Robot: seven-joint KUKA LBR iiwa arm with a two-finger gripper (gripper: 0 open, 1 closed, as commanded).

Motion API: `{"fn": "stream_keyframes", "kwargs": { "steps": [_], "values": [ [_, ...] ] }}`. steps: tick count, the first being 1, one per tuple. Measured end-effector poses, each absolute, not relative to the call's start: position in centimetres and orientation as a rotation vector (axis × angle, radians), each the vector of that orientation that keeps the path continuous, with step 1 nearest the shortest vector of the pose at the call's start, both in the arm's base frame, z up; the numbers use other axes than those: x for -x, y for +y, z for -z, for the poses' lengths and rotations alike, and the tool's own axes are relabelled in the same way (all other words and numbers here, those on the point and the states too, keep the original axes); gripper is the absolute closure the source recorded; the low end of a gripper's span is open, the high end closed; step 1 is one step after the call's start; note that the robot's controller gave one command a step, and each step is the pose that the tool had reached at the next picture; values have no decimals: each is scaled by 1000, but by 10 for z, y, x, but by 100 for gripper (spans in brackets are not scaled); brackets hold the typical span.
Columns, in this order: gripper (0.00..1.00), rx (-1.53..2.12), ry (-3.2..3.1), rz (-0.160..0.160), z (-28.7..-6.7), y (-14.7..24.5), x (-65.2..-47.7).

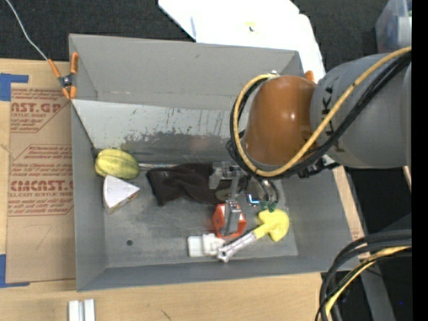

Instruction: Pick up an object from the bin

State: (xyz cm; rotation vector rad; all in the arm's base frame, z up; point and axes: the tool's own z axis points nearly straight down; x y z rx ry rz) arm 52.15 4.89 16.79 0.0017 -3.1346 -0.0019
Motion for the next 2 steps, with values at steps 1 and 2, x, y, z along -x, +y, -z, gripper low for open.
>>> {"fn": "stream_keyframes", "kwargs": {
  "steps": [1,2],
  "values": [
    [0,-1,-3142,2,-172,49,-523],
    [0,168,-3131,4,-67,39,-589]
  ]
}}
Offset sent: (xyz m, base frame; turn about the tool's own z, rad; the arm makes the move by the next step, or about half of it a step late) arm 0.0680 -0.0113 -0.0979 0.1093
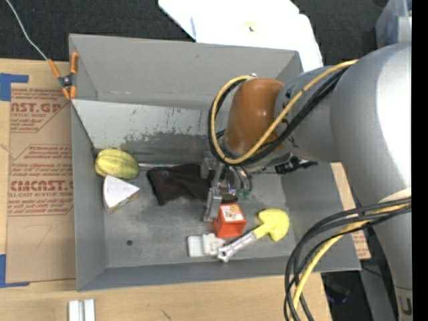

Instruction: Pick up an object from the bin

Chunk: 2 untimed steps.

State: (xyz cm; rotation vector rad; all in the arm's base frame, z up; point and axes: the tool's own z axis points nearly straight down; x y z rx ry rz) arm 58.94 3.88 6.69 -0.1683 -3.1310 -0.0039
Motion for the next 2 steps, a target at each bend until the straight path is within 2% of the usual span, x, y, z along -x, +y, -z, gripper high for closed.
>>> {"fn": "stream_keyframes", "kwargs": {
  "steps": [1,2],
  "values": [
    [0,361,-3125,7,-71,35,-579],
    [0,168,-3135,2,-67,39,-590]
  ]
}}
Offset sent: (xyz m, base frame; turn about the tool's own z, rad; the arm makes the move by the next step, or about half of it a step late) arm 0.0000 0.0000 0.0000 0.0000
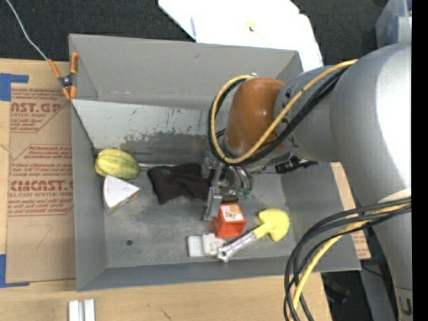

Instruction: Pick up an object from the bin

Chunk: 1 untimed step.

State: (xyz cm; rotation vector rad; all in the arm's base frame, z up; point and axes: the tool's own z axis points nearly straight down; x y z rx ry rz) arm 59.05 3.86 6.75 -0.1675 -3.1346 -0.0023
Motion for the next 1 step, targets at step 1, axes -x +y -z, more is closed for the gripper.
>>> {"fn": "stream_keyframes", "kwargs": {
  "steps": [1],
  "values": [
    [0,359,-3127,11,-71,37,-580]
  ]
}}
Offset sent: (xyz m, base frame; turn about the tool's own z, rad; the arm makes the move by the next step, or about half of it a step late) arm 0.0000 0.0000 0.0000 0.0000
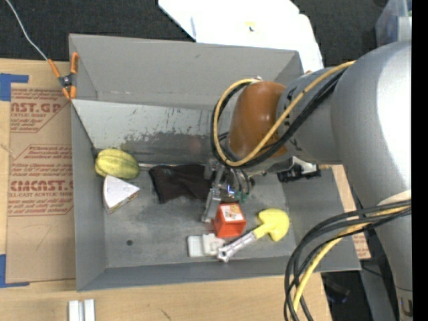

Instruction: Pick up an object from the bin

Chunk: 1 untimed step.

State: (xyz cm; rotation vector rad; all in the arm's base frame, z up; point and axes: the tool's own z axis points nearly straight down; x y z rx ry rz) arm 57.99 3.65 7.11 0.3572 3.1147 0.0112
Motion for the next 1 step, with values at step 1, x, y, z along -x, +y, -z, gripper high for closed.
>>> {"fn": "stream_keyframes", "kwargs": {
  "steps": [1],
  "values": [
    [100,-167,3131,-4,-70,39,-593]
  ]
}}
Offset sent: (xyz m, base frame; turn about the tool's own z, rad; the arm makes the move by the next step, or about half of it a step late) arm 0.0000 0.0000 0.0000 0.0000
